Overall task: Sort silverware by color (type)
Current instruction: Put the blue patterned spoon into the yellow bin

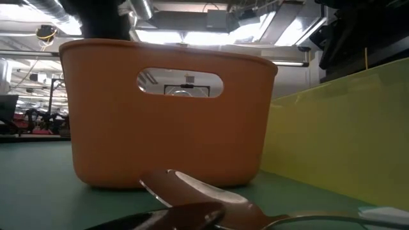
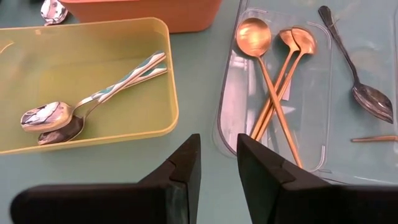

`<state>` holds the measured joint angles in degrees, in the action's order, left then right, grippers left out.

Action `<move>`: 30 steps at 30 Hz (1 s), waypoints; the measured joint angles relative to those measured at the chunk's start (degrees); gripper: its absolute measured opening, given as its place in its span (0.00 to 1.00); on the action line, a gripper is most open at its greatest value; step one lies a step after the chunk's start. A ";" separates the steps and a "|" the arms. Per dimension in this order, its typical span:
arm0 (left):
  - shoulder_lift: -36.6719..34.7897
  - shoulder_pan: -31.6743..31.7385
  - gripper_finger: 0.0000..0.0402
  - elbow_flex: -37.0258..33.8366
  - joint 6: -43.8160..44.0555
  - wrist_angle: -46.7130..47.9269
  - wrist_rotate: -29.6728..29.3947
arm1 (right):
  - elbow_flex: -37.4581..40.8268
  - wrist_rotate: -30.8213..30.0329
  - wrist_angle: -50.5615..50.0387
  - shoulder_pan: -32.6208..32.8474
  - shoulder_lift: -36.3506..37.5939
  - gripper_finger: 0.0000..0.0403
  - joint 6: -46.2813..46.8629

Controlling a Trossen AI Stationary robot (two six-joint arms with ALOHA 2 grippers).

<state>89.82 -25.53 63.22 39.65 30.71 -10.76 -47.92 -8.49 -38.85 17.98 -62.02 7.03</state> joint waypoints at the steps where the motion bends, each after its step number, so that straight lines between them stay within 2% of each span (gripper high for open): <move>1: 0.00 0.05 0.22 0.00 -1.43 1.58 0.00 | 0.00 -0.02 0.00 0.00 0.00 0.23 0.00; 10: 0.00 0.08 0.21 0.00 -19.64 16.90 -0.03 | 0.00 -0.02 0.00 0.02 0.00 0.23 0.00; 14: 0.00 0.80 0.21 -0.04 -28.24 20.33 -0.01 | 0.00 -0.02 0.00 0.00 0.00 0.23 0.00; 19: 0.00 3.51 0.21 -2.15 -34.56 19.25 0.08 | 0.00 -0.02 0.00 0.00 0.00 0.23 0.00; 23: 0.00 6.28 0.21 -5.58 -37.16 17.70 2.49 | 0.00 -0.02 0.02 0.00 0.00 0.23 0.08; 30: 0.02 9.90 0.21 -11.74 -42.37 10.44 3.07 | 0.00 -0.02 0.01 0.00 0.00 0.23 0.17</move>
<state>89.84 -15.63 51.48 -2.72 41.15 -7.69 -47.92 -8.51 -38.84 17.98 -62.02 7.20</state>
